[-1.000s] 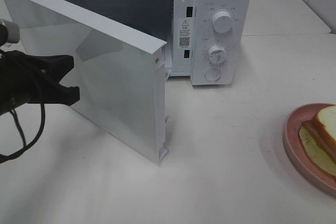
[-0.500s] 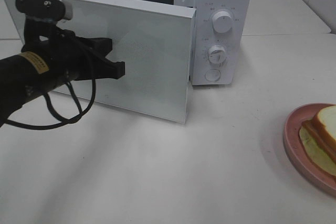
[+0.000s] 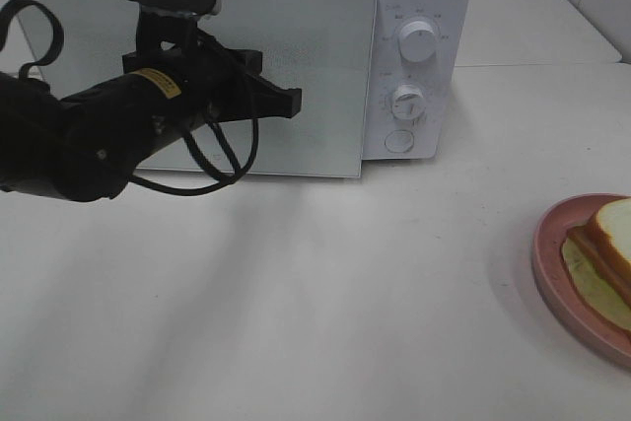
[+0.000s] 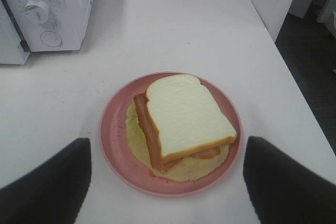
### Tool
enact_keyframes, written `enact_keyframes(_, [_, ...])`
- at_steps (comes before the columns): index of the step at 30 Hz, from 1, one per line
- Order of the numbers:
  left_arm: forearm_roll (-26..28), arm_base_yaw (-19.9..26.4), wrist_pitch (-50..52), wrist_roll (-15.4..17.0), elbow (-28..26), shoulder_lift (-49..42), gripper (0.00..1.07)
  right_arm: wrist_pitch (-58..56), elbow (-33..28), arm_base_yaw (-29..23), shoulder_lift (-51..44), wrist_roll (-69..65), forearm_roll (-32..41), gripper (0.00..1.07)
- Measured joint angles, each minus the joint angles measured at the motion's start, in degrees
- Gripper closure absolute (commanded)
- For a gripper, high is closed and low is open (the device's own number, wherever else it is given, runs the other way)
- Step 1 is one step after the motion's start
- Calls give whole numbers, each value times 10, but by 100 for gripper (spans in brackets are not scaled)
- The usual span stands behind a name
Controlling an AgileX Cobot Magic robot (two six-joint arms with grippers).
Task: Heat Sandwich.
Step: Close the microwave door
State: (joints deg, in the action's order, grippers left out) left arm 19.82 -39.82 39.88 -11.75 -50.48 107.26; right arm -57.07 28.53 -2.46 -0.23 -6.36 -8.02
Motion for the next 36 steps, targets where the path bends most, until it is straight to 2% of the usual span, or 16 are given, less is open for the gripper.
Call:
enact_keyframes(1, [23, -6, -1, -15, -18, 14, 107, 0, 0, 0, 0, 0, 0, 31])
enact_keyframes(5, [60, -14, -7, -34, -57, 38, 107, 0, 0, 0, 0, 0, 0, 31])
enact_keyframes(17, [110, -27, -74, -87, -139, 83, 107, 0, 0, 0, 0, 0, 0, 31])
enact_keyframes(21, [165, -32, -88, -135, -175, 99, 107, 0, 0, 0, 0, 0, 0, 31])
enact_keyframes(27, [183, -34, -95, -156, -182, 102, 107, 0, 0, 0, 0, 0, 0, 31])
enact_keyframes(36, [199, -40, -107, -162, -175, 86, 107, 0, 0, 0, 0, 0, 1, 32])
